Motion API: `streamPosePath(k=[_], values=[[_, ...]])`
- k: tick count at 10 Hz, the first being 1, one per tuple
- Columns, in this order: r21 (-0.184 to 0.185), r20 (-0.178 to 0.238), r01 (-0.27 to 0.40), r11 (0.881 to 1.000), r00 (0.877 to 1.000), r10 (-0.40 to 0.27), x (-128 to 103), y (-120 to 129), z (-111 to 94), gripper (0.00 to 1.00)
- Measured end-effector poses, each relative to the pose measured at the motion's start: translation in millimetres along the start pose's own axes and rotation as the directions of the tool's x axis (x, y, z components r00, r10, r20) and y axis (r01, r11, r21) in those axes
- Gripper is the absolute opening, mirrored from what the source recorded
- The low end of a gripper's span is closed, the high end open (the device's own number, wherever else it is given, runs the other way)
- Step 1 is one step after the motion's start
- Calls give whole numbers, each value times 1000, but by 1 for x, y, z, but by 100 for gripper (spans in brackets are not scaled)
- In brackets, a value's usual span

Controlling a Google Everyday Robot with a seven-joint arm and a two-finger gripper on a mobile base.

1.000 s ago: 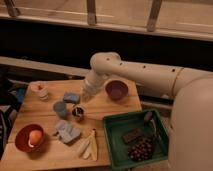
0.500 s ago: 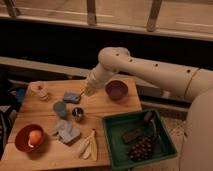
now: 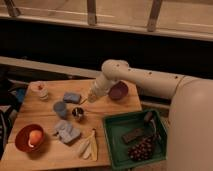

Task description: Place fork in table surface

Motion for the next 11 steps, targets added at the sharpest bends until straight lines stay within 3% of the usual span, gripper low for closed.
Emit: streamPosePath(k=[3,6,7,11], values=[[-25,-39,-76,997,996,75,-12,-18,31,43],[-34,-54,-98,995,994,96,-14,-21,40,73],[-24,-63,-90,996,994,88,-11,-20,40,78],[-7,-87,-53,999,995,52,-1,-14,42,79]])
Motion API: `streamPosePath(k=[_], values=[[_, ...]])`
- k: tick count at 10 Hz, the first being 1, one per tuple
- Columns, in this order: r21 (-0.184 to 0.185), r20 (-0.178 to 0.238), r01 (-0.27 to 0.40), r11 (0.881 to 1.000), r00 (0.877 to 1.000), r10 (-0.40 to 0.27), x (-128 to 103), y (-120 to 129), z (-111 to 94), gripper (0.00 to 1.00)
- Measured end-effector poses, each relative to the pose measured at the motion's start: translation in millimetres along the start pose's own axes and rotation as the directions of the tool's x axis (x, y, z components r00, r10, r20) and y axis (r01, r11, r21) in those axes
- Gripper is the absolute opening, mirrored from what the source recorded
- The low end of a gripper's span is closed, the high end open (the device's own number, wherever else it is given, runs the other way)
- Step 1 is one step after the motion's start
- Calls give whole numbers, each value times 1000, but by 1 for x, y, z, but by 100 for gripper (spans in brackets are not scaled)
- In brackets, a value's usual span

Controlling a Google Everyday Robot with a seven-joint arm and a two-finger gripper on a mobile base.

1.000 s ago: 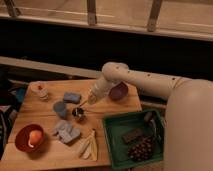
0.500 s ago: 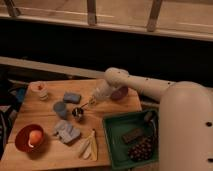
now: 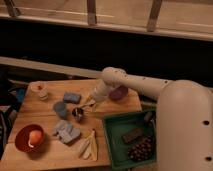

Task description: Place fork in table surface

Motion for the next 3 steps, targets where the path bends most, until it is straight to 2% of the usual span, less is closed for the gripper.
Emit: streamPosePath(k=[3], values=[[0,-1,2,1000,1000,-2,0,0,1,79]])
